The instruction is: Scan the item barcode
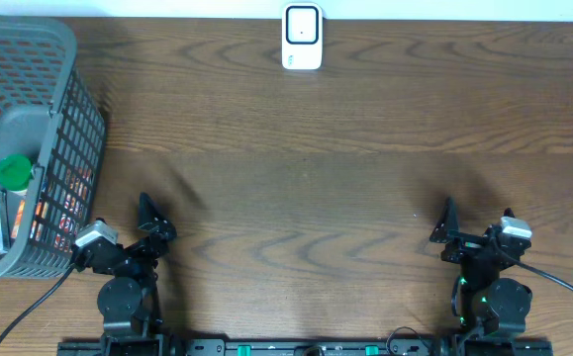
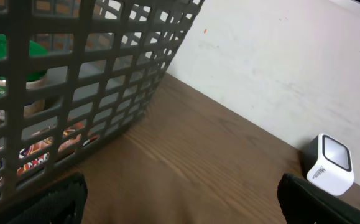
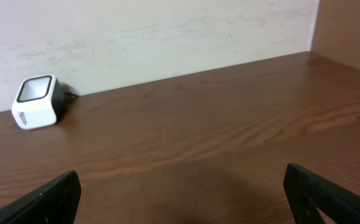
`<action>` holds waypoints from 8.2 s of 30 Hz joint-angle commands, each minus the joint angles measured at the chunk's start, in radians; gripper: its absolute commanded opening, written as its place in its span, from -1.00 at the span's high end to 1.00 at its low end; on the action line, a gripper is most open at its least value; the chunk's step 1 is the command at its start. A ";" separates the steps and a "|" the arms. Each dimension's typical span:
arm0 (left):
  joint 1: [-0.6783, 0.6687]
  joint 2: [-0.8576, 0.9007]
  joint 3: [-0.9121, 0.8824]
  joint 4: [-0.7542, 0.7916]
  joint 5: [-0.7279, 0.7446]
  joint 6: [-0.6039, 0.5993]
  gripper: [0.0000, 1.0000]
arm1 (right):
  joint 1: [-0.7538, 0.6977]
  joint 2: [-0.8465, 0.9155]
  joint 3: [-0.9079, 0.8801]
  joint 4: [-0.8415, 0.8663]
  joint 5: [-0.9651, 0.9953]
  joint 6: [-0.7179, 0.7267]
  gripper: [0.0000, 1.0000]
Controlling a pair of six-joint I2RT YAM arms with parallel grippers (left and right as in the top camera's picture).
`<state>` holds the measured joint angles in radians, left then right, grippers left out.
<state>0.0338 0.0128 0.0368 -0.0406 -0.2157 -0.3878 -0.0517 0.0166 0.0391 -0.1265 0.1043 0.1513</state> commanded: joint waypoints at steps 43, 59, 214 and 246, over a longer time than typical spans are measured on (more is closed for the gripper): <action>0.002 -0.008 -0.033 -0.010 -0.012 0.020 -0.96 | -0.001 -0.010 -0.007 0.002 -0.005 -0.011 -0.98; -0.001 0.166 0.140 -0.018 0.509 0.263 -0.96 | -0.001 -0.010 -0.007 0.003 -0.005 -0.011 -0.99; 0.544 1.379 1.857 -1.014 0.643 -0.212 -0.41 | -0.001 -0.009 -0.007 0.002 -0.005 -0.011 -0.99; -0.594 1.931 1.651 -0.982 0.146 -0.146 -0.41 | -0.001 -0.009 -0.007 0.002 -0.005 -0.011 -0.98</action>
<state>-0.5301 1.9236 1.7386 -1.0691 0.0097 -0.5526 -0.0517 0.0166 0.0360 -0.1230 0.1040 0.1486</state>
